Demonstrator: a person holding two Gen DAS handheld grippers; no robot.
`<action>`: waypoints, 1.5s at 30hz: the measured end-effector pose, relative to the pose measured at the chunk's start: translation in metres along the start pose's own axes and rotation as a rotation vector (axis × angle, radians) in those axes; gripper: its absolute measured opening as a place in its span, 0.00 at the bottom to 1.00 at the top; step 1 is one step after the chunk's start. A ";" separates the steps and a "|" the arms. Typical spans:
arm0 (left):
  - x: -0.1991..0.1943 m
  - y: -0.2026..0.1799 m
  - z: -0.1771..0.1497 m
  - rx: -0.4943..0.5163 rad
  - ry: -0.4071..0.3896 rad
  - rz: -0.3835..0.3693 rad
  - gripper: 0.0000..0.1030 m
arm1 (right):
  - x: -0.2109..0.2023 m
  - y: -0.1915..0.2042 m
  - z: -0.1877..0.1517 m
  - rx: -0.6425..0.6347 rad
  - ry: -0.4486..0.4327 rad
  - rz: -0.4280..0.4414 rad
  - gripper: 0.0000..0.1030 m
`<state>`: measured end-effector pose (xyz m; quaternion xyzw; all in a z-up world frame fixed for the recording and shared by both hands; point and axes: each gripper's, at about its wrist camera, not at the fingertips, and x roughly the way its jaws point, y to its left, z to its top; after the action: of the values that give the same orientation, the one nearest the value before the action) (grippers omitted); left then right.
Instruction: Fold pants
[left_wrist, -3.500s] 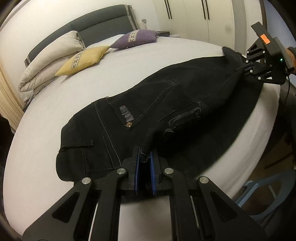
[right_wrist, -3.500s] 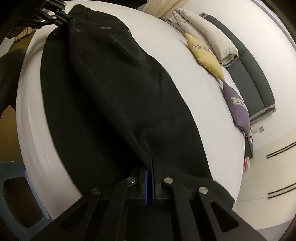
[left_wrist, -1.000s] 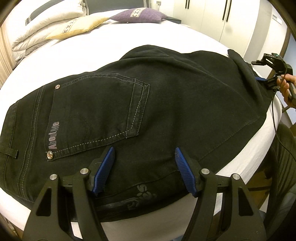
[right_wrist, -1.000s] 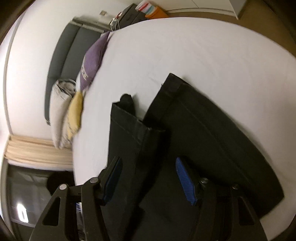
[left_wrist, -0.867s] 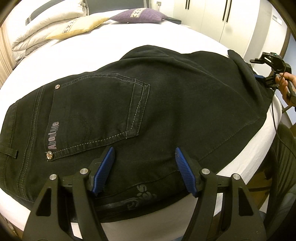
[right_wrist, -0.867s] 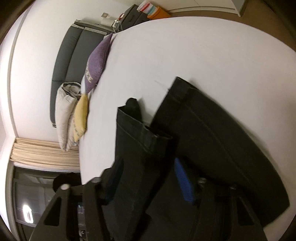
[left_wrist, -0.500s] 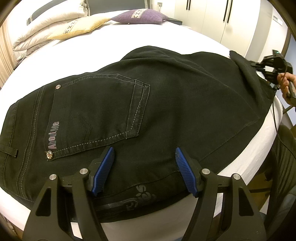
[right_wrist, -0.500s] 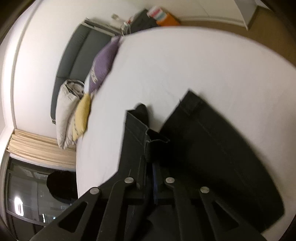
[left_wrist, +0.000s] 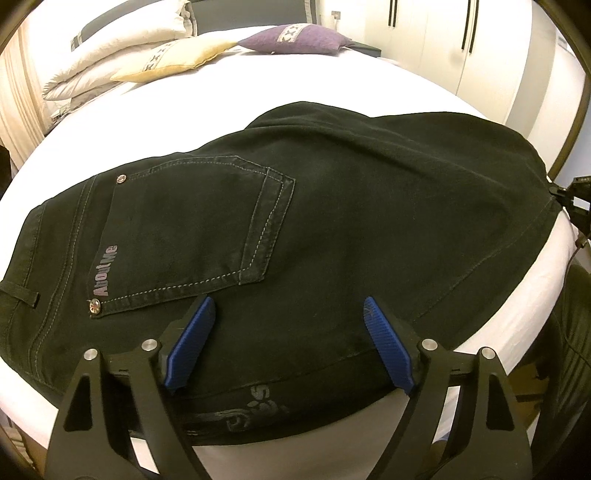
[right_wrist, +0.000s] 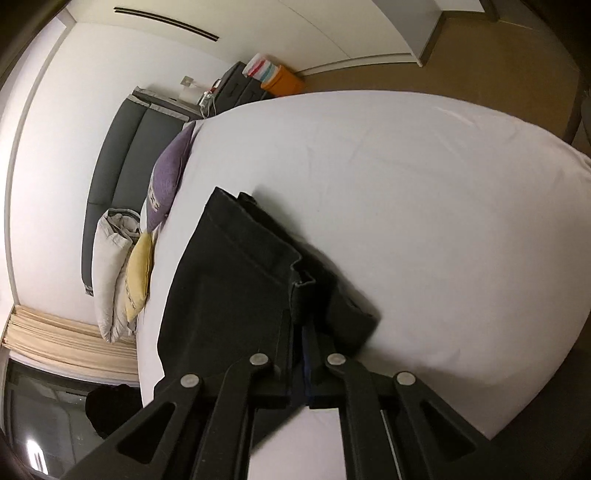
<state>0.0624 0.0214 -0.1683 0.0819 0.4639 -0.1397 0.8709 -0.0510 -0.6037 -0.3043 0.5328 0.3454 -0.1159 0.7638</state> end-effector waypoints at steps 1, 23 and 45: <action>0.000 -0.001 0.000 0.003 0.003 0.001 0.80 | -0.003 0.003 0.000 -0.013 -0.004 -0.008 0.03; 0.005 -0.010 0.008 0.009 0.030 0.014 0.83 | -0.014 0.006 0.003 -0.019 0.015 -0.045 0.04; 0.013 -0.012 0.010 -0.010 0.023 0.013 0.92 | 0.040 0.174 -0.002 -0.491 0.323 0.148 0.37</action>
<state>0.0732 0.0052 -0.1741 0.0821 0.4741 -0.1309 0.8668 0.0720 -0.5237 -0.2030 0.3676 0.4405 0.1131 0.8112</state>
